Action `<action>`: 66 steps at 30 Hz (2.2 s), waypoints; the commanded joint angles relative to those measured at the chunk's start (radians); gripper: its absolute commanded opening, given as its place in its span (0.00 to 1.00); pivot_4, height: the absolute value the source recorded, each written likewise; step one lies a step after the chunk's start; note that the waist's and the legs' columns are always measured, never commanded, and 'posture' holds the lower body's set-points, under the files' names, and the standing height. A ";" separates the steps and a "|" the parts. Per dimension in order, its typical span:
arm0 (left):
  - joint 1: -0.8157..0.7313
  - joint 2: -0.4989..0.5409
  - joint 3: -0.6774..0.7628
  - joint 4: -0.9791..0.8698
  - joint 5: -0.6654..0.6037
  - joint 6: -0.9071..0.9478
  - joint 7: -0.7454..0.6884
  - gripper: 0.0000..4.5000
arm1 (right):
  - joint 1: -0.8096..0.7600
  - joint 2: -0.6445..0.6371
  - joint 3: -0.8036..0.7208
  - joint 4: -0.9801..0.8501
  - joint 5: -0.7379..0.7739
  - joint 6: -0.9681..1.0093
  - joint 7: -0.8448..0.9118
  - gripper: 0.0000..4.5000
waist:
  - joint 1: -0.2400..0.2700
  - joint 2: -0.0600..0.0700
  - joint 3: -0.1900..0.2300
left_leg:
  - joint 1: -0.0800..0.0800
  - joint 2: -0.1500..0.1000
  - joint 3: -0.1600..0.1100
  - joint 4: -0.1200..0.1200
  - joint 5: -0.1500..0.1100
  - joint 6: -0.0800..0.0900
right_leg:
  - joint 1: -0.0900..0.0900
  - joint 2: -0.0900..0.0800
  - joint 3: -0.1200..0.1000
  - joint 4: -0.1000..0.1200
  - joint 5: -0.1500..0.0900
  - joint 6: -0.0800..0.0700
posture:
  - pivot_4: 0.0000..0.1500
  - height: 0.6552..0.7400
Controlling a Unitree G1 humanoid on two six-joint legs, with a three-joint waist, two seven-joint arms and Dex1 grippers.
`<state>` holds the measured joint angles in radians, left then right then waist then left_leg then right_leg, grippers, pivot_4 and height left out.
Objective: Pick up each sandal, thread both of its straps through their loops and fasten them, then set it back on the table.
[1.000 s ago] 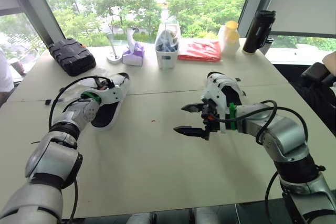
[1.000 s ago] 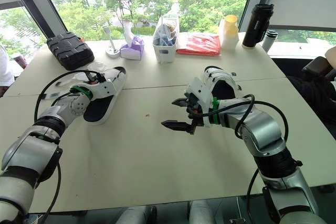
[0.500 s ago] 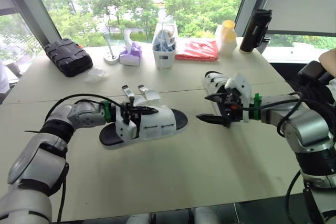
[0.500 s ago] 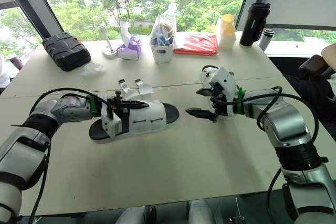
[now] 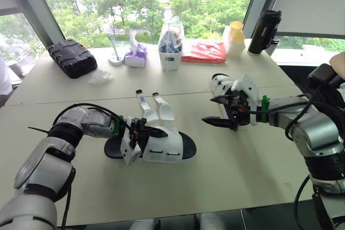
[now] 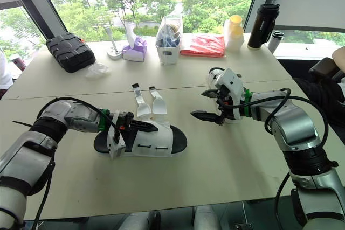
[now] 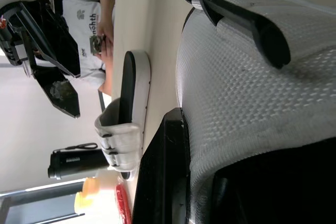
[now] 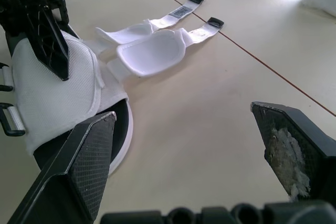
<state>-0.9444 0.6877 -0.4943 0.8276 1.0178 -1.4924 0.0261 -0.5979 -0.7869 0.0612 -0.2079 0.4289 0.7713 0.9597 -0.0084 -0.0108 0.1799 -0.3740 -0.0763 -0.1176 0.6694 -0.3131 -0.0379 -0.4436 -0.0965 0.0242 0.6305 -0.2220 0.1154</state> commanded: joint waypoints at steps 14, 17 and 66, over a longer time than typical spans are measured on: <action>0.027 0.077 -0.117 0.091 -0.220 -0.089 -0.035 0.63 | -0.009 0.021 0.022 -0.011 -0.003 -0.020 0.003 1.00 | -0.007 0.000 -0.001 | 0.000 0.001 0.000 0.000 0.000 0.000 | -0.001 0.000 0.000 0.000 0.000 0.000 | 1.00 1.00; 0.040 0.082 -0.116 0.072 -0.274 -0.061 -0.090 0.95 | -0.015 0.032 0.026 -0.009 -0.003 -0.021 0.004 1.00 | -0.002 0.000 -0.001 | 0.001 0.001 0.000 0.000 0.000 0.000 | 0.000 0.000 0.000 0.001 0.000 0.000 | 1.00 1.00; 0.629 0.082 0.556 -0.669 -2.106 2.181 -0.703 1.00 | 0.136 0.280 0.291 0.246 -0.267 -0.622 0.167 0.01 | -0.030 0.000 -0.001 | 0.006 0.005 -0.001 0.000 0.001 -0.001 | 0.003 0.005 0.002 0.002 0.001 -0.002 | 1.00 1.00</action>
<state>-0.2846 0.7946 0.0228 0.1276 -1.0873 0.6461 -0.6949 -0.4491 -0.5261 0.3428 0.0361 0.1666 0.1731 1.1163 -0.0388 -0.0104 0.1791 -0.3683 -0.0711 -0.1194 0.6694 -0.3125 -0.0392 -0.4410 -0.0914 0.0261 0.6321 -0.2209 0.1135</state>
